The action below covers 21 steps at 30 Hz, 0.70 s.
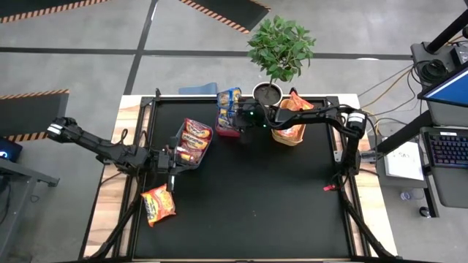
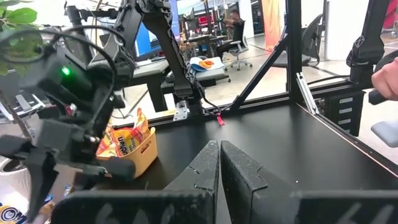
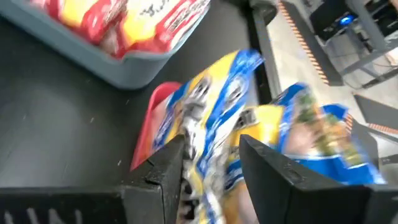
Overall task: Sort Maruchan noodles
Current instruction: Put the blue noodle pack into the red bin
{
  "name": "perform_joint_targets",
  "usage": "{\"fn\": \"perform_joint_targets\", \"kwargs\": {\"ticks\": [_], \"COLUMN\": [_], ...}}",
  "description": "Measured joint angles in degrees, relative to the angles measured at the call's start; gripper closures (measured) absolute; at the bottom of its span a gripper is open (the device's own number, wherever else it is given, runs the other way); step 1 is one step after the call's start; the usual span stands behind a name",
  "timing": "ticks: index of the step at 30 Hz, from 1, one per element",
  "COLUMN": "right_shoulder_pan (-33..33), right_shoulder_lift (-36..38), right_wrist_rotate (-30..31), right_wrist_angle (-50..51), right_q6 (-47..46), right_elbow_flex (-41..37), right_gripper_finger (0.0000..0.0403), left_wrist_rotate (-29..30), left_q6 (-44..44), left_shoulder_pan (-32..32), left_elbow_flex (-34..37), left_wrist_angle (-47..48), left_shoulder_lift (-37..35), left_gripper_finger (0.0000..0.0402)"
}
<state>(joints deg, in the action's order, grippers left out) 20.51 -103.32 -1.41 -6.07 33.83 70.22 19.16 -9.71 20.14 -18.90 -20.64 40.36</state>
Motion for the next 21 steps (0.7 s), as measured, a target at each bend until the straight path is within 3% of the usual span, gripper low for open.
{"fn": "perform_joint_targets", "kwargs": {"ticks": [10, 21], "right_shoulder_pan": [0.02, 0.01], "right_shoulder_lift": [0.45, -4.86], "right_wrist_rotate": [-0.06, -2.69], "right_wrist_angle": [-0.47, -3.91], "right_q6": [-3.92, -8.26], "right_elbow_flex": [3.1, 5.19], "right_gripper_finger": [0.0275, 0.0344], "left_wrist_rotate": [0.0, 0.0], "left_q6": [-0.13, -0.25], "left_shoulder_pan": [0.0, 0.0], "left_elbow_flex": [-0.02, -0.02], "left_wrist_angle": [-0.24, -0.37], "left_shoulder_lift": [0.52, 0.55], "left_gripper_finger": [0.0402, 0.0402]}}
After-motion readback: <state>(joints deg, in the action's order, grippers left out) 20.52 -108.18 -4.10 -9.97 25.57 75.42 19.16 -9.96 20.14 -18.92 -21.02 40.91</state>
